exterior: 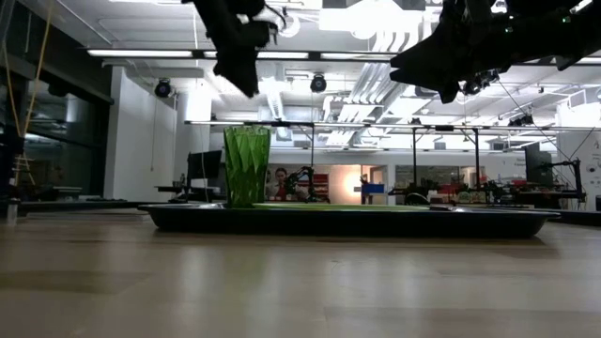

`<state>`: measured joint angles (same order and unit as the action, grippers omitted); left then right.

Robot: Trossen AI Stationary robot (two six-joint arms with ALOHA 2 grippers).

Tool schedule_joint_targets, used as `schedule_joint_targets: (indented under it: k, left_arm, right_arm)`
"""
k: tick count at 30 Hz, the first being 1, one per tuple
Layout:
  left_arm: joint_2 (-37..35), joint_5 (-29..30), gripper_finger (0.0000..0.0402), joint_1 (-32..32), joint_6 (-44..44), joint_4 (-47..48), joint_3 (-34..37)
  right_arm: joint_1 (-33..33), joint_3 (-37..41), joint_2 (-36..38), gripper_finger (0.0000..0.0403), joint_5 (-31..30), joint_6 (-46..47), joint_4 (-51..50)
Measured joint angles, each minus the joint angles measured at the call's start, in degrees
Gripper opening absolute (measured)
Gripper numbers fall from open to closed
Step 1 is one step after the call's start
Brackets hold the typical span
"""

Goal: Pick and place plate/cup/fork/spoon on tray
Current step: Return to Home Position

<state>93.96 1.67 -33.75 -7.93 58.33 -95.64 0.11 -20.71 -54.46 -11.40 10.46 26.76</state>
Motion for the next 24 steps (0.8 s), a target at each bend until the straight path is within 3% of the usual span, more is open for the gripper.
schedule_joint_targets:
  k: [5, 10, 18, 24]
  left_arm:
    - [-6.7, -9.8, 0.0151, -0.8, 2.3, -8.6, 2.7]
    - [-18.0, -20.3, 0.0112, 1.3, 5.6, -26.8, 15.7]
    - [-37.7, -20.0, 0.0013, 10.1, 4.7, -56.5, 46.2]
    - [-49.4, -19.9, 0.0005, 13.7, 5.9, -69.5, 62.8]
  right_arm:
    - [0.0, 0.0, 0.0, 0.0144, 0.0, 0.0, 0.0]
    - [0.0, 0.0, 0.0, 0.0144, 0.7, -0.2, -0.5]
    - [0.0, 0.0, 0.0, 0.0144, 0.7, -0.4, -0.2]
    - [0.0, 0.0, 0.0, 0.0144, 0.7, -0.4, 0.7]
